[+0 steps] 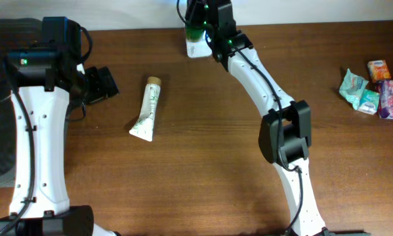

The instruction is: Scan the item barcode

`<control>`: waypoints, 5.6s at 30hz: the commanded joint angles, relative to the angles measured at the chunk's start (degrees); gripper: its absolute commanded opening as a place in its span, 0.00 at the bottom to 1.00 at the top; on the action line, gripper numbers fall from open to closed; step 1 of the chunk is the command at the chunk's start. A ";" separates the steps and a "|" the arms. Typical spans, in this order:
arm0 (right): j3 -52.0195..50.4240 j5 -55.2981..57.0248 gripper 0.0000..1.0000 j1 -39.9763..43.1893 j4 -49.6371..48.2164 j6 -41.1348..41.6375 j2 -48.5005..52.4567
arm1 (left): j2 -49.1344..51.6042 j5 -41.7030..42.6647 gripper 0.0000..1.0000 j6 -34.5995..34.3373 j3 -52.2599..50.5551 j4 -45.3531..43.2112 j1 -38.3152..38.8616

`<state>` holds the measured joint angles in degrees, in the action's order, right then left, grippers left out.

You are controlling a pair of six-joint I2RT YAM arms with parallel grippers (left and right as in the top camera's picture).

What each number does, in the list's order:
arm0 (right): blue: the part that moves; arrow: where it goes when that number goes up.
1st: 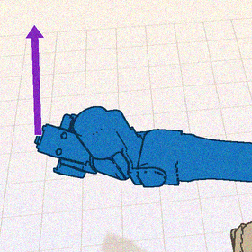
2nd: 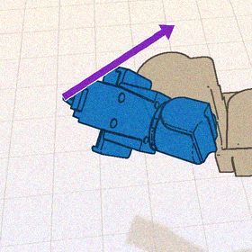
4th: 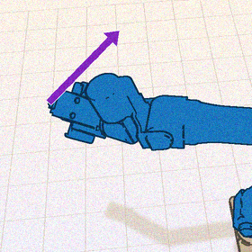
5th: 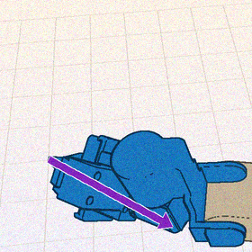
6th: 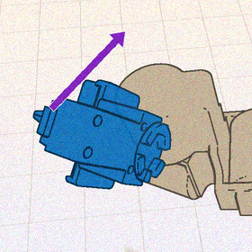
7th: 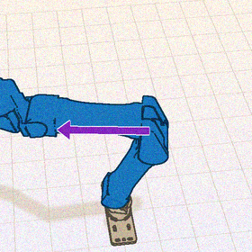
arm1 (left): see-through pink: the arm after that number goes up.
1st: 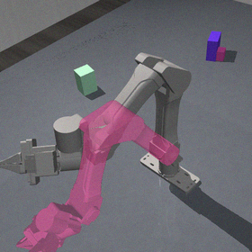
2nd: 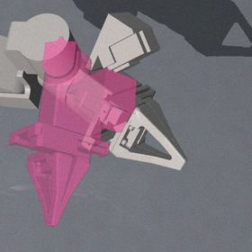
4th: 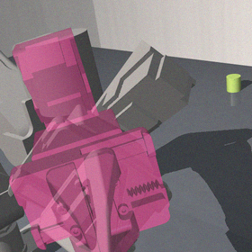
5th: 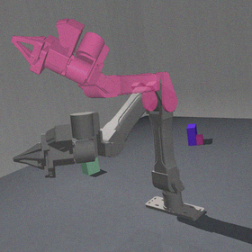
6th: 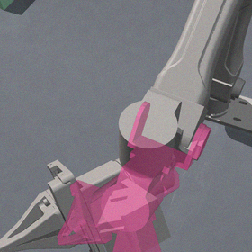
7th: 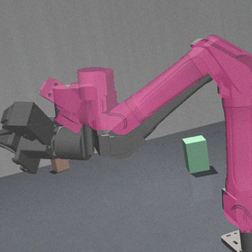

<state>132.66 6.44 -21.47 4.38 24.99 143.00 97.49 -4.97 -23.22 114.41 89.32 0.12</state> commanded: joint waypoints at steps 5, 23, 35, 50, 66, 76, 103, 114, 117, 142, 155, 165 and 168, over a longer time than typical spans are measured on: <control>1.07 1.60 0.71 -0.28 3.65 -2.54 1.99 | -1.03 -0.46 0.99 -0.31 0.02 0.11 -0.42; -5.97 -15.04 0.98 -8.11 68.48 -6.43 -13.16 | -1.03 -0.46 0.99 -0.31 0.02 0.11 -0.42; -14.51 -11.19 0.99 -14.47 61.68 -6.95 -11.37 | -1.03 -0.46 0.99 -0.31 0.02 0.11 -0.42; -23.52 -12.66 0.95 -16.76 57.02 -15.54 -11.37 | -1.03 -0.46 0.99 -0.31 0.02 0.11 -0.42; -19.58 -60.22 0.55 3.06 65.85 -18.18 -11.47 | -1.03 -0.46 0.99 -0.33 0.02 0.11 -0.39; -19.61 -72.17 0.57 7.63 84.59 -37.66 -11.47 | -1.03 -0.46 0.99 -0.31 0.02 0.11 -0.42; -35.01 -4.24 0.66 -5.64 22.40 -3.26 -11.34 | -1.03 -0.46 0.99 -0.31 0.02 0.11 -0.42; -35.95 -2.95 0.84 -5.51 30.62 -3.72 -23.06 | -1.03 -0.46 0.99 -0.31 0.02 0.09 -0.42; -35.95 -0.26 0.88 -5.42 30.27 -3.72 -27.96 | -1.03 -0.46 0.99 -0.31 0.02 0.11 -0.42; -35.95 -1.27 0.51 -3.23 15.26 -8.24 -15.85 | -1.03 -0.46 0.99 -0.31 0.02 0.11 -0.42; -36.02 -8.17 0.81 -3.19 22.18 -11.47 -14.56 | -1.03 -0.46 0.99 -0.31 0.02 0.11 -0.42; -35.45 -8.22 0.48 -3.26 28.52 -11.45 -21.22 | -1.03 -0.46 0.99 -0.31 0.02 0.11 -0.42; -35.45 -8.17 0.69 -3.26 34.29 -11.47 -23.41 | -1.03 -0.46 0.99 -0.31 0.02 0.09 -0.42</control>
<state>97.17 -1.78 -24.88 37.06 13.56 123.20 97.49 -4.97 -23.22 114.39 89.41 0.12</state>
